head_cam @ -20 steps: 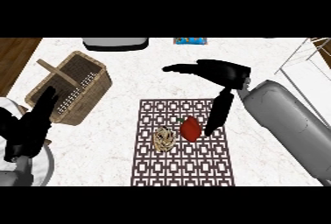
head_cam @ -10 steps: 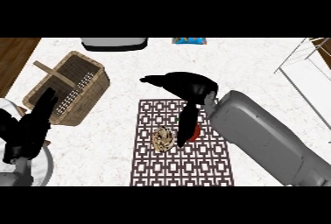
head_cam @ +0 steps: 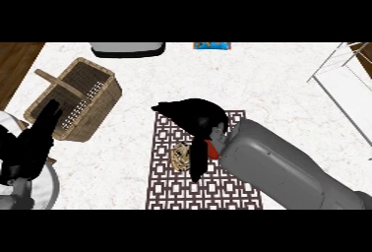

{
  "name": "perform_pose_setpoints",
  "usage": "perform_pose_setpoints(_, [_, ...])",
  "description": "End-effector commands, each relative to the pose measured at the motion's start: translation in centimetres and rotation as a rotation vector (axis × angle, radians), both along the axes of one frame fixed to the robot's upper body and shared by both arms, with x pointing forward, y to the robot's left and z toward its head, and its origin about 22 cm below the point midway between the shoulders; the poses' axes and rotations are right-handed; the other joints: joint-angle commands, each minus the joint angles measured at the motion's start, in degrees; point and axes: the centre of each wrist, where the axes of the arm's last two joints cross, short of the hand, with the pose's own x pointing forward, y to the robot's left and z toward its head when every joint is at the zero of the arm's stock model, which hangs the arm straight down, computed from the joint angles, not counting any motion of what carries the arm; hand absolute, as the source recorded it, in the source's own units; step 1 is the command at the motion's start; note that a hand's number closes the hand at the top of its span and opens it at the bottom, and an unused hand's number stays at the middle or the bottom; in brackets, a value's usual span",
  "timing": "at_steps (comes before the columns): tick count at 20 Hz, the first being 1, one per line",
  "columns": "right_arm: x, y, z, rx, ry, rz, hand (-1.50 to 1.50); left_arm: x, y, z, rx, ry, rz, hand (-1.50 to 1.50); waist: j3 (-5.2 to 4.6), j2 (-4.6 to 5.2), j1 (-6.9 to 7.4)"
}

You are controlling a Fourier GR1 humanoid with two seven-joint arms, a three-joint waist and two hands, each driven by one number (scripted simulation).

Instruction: Pick the cupcake from the placemat and place it in the tiered shelf

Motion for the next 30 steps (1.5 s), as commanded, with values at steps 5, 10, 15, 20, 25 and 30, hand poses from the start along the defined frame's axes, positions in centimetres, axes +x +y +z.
perform_pose_setpoints(5, [-1.8, 0.0, -1.2, -0.048, -0.059, -0.056, -1.50, -2.1, -1.8, -5.0, -0.112, 0.191, -0.024, 0.00, -1.62, 0.89, -0.40])
perform_pose_setpoints(10, [-2.9, 0.9, -2.6, -0.054, -0.057, -0.038, -1.50, -1.8, -2.9, -5.3, -0.120, 0.202, -0.035, 0.00, -1.63, 1.05, -0.34])
perform_pose_setpoints(15, [-3.4, 0.2, -4.1, -0.074, -0.084, -0.058, -1.50, -2.1, -2.4, -5.6, -0.118, 0.209, -0.026, 0.00, -1.63, 1.14, -0.53])
perform_pose_setpoints(20, [-2.8, -0.1, -5.2, -0.118, -0.115, -0.096, -1.50, -2.3, -2.3, -5.5, -0.095, 0.197, -0.034, 0.00, -1.62, 1.17, 0.20])
perform_pose_setpoints(25, [-2.7, 0.9, -7.2, -0.111, -0.165, -0.105, -1.50, -1.0, -2.5, -4.4, -0.120, 0.185, -0.036, 0.00, -1.60, 1.36, 0.69])
perform_pose_setpoints(30, [-2.6, 1.2, -9.2, -0.066, -0.144, -0.108, -1.50, -0.8, -3.1, -4.9, -0.112, 0.186, -0.043, 0.00, -1.60, 1.62, 0.67])
